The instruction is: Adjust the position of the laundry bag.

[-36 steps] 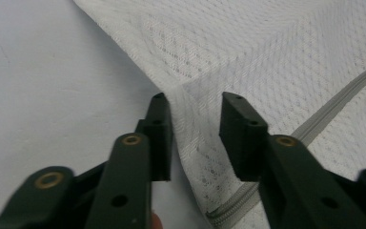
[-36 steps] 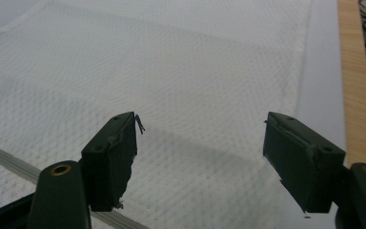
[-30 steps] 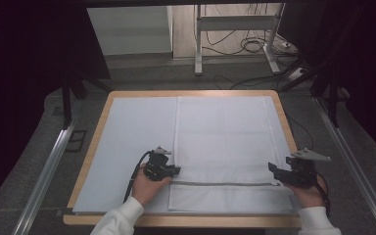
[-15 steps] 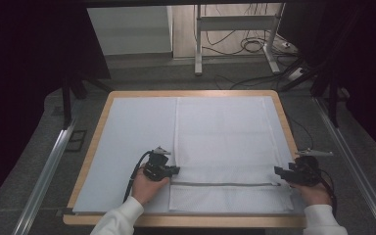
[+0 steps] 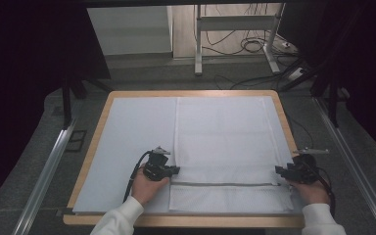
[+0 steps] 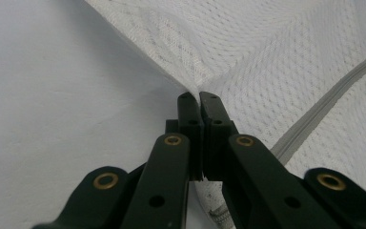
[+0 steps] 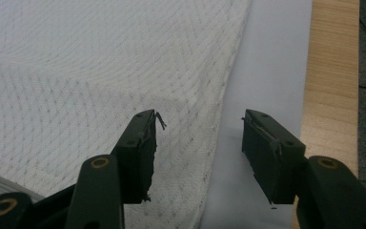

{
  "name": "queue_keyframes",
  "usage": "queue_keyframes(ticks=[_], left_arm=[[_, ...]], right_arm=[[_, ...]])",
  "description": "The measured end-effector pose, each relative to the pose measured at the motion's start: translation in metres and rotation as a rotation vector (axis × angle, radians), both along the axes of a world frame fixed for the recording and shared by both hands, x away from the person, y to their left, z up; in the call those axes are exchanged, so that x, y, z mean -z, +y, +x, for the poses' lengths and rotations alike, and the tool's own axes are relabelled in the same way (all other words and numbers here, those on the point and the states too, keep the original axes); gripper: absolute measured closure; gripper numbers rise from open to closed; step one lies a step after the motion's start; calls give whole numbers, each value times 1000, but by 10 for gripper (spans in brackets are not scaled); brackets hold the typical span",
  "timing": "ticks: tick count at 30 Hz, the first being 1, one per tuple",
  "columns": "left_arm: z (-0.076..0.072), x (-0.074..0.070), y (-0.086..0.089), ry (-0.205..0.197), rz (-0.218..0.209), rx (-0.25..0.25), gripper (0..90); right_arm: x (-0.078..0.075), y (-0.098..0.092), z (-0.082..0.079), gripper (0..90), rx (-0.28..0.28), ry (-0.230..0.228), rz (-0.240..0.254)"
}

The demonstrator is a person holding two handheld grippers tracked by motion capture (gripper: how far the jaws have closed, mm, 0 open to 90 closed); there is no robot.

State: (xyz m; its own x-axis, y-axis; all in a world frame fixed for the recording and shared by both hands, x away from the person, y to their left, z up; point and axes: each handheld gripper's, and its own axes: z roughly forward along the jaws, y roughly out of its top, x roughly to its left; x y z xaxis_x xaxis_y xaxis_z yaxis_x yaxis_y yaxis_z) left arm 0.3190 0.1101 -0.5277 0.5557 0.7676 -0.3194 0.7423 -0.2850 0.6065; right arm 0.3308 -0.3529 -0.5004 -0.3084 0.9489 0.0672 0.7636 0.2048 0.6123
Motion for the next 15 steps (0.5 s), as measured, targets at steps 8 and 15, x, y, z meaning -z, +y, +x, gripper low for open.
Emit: queue_keyframes(ticks=[8,15], left_arm=[[0,0,0,-1,-1,0,893],[0,0,0,-2,-1,0,893]], right_arm=[[2,3,1,525,-8,2,-14],[3,4,2,598,-12,8,-26]])
